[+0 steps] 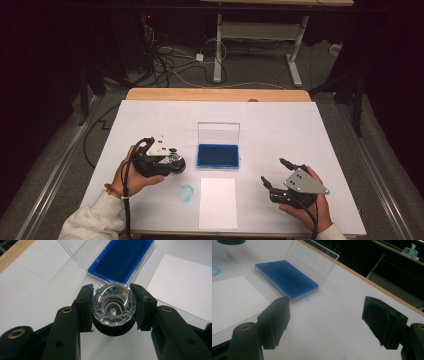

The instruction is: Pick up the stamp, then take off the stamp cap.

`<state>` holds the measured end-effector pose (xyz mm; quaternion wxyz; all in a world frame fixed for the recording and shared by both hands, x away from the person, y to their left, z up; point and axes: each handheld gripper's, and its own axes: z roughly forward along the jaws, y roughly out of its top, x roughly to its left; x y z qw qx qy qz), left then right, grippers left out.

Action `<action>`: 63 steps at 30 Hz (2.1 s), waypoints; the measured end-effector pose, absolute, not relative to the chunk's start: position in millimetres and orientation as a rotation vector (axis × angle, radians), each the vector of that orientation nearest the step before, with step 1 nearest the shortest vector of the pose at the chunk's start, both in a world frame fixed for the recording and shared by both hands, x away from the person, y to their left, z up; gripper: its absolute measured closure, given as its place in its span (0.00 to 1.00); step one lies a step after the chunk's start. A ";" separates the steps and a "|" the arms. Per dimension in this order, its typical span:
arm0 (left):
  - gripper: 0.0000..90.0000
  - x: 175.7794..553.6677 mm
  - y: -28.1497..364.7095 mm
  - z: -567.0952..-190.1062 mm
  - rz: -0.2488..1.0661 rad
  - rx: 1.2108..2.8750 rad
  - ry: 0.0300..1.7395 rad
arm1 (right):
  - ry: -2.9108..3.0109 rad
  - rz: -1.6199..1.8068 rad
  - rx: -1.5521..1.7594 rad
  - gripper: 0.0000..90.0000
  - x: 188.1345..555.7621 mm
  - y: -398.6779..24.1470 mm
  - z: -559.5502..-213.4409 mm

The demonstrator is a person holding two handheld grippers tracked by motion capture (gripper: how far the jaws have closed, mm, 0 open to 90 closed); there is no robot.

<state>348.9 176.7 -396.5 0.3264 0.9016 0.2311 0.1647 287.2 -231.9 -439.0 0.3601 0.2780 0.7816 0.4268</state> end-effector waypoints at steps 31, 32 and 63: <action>0.61 347.1 159.1 -379.5 0.415 2.352 0.515 | 2.079 1.146 0.670 0.26 293.7 -218.6 -437.4; 0.61 348.3 156.1 -377.5 0.416 2.352 0.510 | 2.083 1.167 0.664 0.26 294.6 -217.0 -436.2; 0.61 345.9 96.1 -360.5 0.303 2.287 0.332 | 2.289 1.349 0.565 0.30 330.6 -99.4 -446.1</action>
